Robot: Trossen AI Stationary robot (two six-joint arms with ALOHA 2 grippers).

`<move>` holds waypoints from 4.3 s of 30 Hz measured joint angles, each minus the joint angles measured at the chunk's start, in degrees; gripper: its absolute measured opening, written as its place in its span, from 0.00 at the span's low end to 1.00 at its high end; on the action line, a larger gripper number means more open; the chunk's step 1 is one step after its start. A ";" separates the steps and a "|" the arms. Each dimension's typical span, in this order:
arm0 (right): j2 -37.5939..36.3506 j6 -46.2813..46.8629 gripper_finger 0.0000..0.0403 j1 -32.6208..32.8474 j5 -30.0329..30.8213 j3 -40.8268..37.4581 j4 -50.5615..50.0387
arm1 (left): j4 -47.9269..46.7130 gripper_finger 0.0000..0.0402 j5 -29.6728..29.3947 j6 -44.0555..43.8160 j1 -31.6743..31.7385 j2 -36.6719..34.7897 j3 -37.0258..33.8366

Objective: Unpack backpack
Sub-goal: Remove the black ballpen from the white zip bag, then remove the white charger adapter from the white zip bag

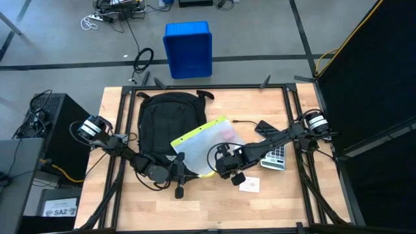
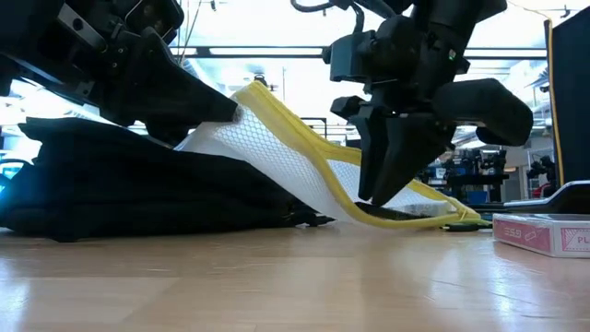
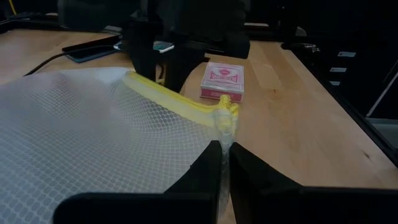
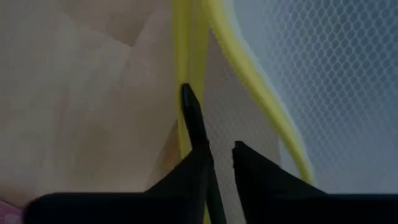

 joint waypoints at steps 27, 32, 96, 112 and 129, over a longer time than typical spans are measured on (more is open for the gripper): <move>0.13 4.77 0.28 -6.05 -8.83 -5.02 6.45 | 0.02 0.00 -0.02 -0.01 0.02 0.00 0.00; 0.13 4.59 0.23 -7.09 -9.14 -6.10 6.72 | 0.00 0.00 -0.04 -0.02 0.02 0.00 0.00; -17.25 31.30 0.33 11.78 0.72 -16.65 -5.59 | 0.00 0.00 0.02 -0.64 0.00 0.00 0.00; -10.91 20.70 0.31 0.42 0.35 -16.63 15.90 | 1.73 0.00 0.02 0.02 0.00 0.00 -0.02; -9.42 25.82 0.28 -1.53 16.29 -16.59 14.73 | 1.20 0.00 12.20 1.80 -1.03 0.00 2.27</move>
